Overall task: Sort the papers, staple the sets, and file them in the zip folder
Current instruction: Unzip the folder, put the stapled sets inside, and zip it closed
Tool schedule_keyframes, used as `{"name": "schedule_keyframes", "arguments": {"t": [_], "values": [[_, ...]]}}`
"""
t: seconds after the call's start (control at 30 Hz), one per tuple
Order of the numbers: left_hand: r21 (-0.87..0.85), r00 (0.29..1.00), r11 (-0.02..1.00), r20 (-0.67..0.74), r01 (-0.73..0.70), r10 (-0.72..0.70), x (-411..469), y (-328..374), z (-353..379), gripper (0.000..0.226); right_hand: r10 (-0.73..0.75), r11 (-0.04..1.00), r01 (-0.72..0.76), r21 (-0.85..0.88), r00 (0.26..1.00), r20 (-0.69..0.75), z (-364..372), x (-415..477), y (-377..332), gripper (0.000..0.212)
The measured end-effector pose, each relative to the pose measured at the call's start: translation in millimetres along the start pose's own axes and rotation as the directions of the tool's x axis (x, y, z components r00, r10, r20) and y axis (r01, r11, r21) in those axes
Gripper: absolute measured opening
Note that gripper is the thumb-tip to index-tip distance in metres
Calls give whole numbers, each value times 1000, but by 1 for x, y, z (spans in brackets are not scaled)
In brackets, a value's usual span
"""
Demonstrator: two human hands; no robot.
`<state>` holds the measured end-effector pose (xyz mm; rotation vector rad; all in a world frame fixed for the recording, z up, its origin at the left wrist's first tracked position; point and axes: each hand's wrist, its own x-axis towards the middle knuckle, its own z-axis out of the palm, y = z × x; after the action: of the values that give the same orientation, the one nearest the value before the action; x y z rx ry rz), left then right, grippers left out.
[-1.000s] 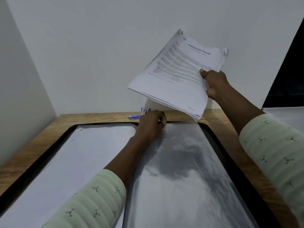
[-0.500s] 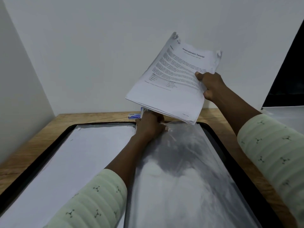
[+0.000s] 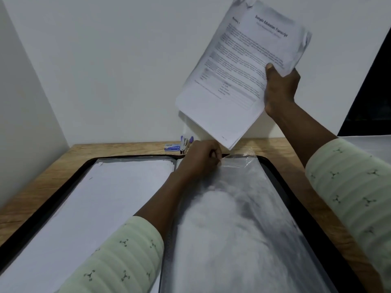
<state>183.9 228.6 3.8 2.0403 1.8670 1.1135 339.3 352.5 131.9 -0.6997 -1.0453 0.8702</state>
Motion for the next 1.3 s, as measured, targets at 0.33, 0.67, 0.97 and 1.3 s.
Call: {"name": "schedule_keyframes", "arguments": {"t": [0.33, 0.67, 0.97, 1.3], "values": [[146, 974, 964, 14, -224, 224, 0, -4, 2, 27, -117, 993, 117, 3, 990, -77, 14, -2, -2, 24], [-29, 985, 986, 45, -164, 166, -2, -10, 4, 17, -92, 993, 91, -81, 996, -15, 10, -1, 9, 25], [-51, 987, 986, 34, -156, 158, -7, -3, -3, 22, 7, 996, -7, -85, 1000, -2, -10, 13, 26, 24], [-5, 981, 982, 50, -190, 190, -6, -1, 2, 29, 9, 1000, -8, -23, 1000, 22, 1, 5, 31, 21]]}}
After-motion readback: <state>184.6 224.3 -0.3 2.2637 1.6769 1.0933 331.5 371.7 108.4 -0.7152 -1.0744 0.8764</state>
